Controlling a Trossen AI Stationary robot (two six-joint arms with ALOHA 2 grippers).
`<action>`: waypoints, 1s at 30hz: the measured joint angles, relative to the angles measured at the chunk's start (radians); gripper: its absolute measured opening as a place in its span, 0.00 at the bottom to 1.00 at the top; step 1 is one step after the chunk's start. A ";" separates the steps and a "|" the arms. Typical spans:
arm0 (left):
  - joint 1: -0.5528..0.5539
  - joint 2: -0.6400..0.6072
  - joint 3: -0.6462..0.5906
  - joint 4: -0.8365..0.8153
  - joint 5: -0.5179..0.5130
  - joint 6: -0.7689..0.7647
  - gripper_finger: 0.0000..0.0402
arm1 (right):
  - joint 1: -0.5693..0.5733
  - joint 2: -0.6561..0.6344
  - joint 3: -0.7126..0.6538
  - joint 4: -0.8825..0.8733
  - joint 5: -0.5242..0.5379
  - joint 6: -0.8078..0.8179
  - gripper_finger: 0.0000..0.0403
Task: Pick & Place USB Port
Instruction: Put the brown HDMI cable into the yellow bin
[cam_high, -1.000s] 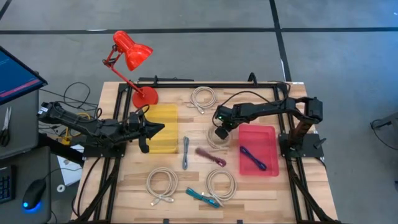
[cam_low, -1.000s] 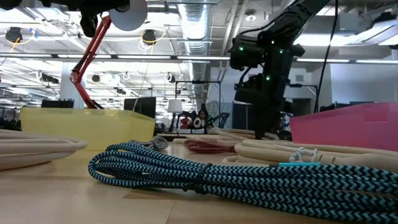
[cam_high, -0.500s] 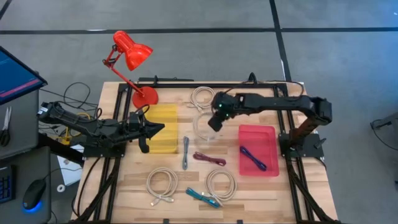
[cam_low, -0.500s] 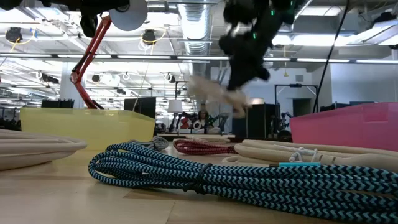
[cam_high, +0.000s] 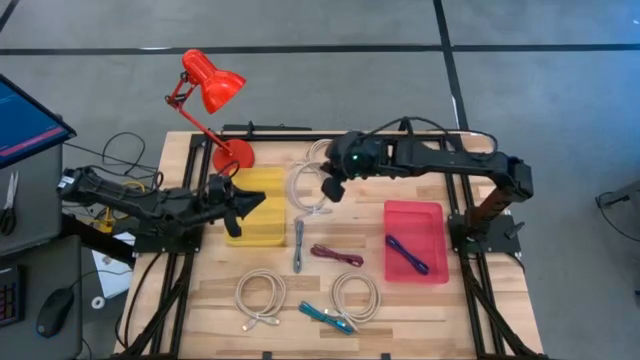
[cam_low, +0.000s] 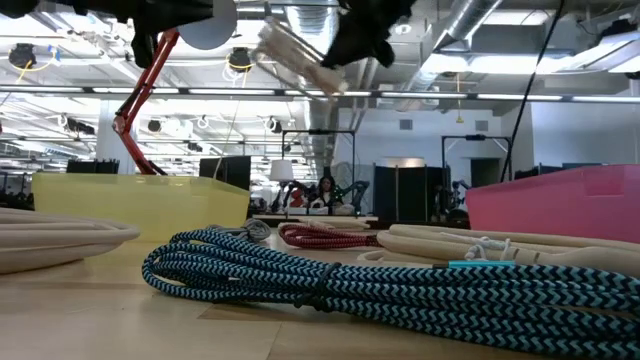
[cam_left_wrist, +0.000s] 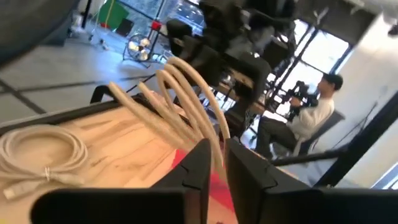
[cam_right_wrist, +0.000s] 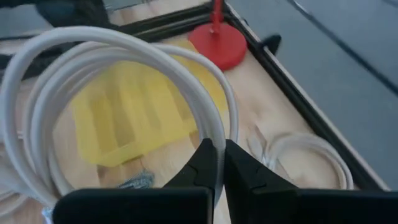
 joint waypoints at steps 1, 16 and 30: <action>0.011 0.000 0.000 0.000 0.011 -0.025 0.16 | 0.008 0.012 0.013 0.009 0.000 -0.017 0.00; 0.116 0.000 0.000 0.000 0.200 -0.246 0.38 | 0.036 0.088 0.093 0.148 -0.001 -0.086 0.00; 0.125 0.000 0.000 0.000 0.197 -0.235 0.38 | 0.069 0.084 0.093 0.102 -0.080 -0.086 0.00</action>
